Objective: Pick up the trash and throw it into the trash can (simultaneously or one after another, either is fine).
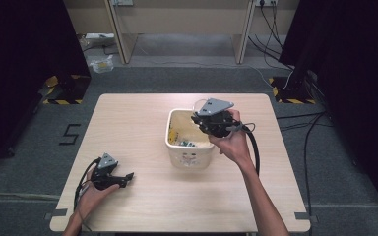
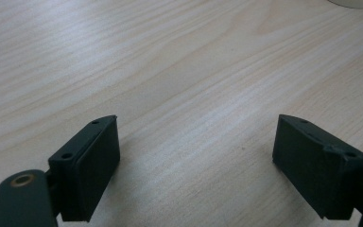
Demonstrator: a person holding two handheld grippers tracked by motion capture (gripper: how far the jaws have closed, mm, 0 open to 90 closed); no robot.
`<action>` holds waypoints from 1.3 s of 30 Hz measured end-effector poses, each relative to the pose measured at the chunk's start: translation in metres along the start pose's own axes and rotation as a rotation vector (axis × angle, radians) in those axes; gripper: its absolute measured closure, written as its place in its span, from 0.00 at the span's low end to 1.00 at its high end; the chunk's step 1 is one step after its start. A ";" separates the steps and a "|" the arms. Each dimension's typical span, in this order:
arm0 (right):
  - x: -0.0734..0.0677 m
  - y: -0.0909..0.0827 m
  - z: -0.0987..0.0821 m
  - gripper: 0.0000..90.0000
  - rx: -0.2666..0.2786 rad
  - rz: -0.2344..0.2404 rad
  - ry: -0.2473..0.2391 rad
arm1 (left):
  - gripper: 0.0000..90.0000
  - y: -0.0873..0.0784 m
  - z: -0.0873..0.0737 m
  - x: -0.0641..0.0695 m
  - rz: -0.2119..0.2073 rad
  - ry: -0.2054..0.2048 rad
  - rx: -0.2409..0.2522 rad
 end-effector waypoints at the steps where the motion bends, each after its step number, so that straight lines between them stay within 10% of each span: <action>1: -0.001 0.002 0.000 0.91 -0.001 0.002 -0.002 | 0.16 0.000 0.000 0.000 0.000 0.000 0.000; 39: -0.018 0.038 -0.007 0.90 -0.086 0.110 0.000 | 0.16 0.000 0.000 0.000 0.000 0.000 0.000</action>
Point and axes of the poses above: each handheld gripper's, and its own axes: y roughly forward along the jaws, z roughly out of its top, x roughly to its right, the point moved 3 cm from there along y, roughly forward along the jaws, and after that the axes turned 2 degrees about z, right-handed, at the moved point
